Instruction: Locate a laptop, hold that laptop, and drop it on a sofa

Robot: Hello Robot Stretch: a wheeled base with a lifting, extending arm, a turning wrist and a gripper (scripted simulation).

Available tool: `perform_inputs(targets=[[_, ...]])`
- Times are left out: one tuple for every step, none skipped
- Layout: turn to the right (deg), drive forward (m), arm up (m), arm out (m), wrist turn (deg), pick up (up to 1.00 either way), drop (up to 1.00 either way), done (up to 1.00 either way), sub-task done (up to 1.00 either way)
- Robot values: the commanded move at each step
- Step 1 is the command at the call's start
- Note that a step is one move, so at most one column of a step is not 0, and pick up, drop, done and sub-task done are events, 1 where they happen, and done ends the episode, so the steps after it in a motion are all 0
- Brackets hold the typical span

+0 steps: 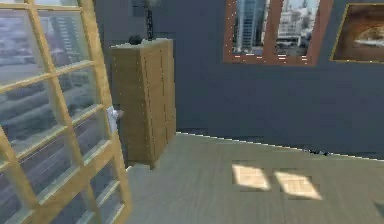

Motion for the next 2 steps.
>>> perform_inputs(targets=[[33.0, 0.0, 0.0, 0.0, 0.0, 0.0, 0.0, 0.0, 0.0], [0.0, 1.0, 0.0, 0.0, 0.0, 0.0, 0.0, 0.0, 0.0]])
